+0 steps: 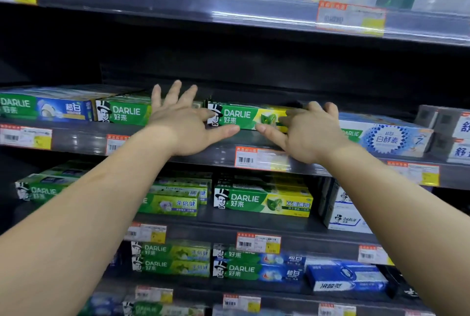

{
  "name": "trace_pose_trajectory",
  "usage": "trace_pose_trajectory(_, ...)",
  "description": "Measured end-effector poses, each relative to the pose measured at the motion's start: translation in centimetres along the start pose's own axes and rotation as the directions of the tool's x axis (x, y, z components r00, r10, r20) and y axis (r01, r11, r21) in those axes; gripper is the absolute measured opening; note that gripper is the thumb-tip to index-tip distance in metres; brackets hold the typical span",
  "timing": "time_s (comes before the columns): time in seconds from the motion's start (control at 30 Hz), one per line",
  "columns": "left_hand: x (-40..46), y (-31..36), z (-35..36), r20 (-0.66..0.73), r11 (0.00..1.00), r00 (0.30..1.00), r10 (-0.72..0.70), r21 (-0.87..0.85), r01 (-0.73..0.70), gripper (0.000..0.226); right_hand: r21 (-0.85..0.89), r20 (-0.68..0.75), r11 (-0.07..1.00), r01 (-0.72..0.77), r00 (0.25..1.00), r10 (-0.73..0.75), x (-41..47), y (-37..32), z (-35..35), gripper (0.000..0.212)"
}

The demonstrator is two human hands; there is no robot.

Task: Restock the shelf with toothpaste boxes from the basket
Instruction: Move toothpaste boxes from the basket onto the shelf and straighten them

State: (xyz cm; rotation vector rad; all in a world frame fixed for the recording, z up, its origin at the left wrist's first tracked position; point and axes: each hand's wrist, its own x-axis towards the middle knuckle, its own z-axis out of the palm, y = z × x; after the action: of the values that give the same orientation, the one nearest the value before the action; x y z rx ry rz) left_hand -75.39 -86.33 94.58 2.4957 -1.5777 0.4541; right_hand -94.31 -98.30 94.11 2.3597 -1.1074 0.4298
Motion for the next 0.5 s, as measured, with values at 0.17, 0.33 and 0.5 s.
trace_pose_trajectory(0.17, -5.2, -5.2, 0.1, -0.082, 1.000, 0.996, -0.031, -0.001, 0.031, 0.101, 0.090, -0.008, 0.990, 0.104, 0.995, -0.104, -1.6, -6.1, -2.3, 0.108)
trace_pose_trajectory(0.33, -13.5, -15.6, 0.2, -0.067, 0.979, 0.977, -0.203, -0.043, 0.200, 0.095, 0.170, -0.124, 0.933, 0.317, 0.946, -0.299, -2.3, -18.2, -4.5, 0.108)
trace_pose_trajectory(0.5, -25.5, -30.1, 0.8, -0.018, 0.900, 0.900, -0.435, -0.003, 0.435, 0.095, 0.314, -0.179, 0.788, 0.530, 0.848, -0.499, -5.0, -36.5, -8.9, 0.111)
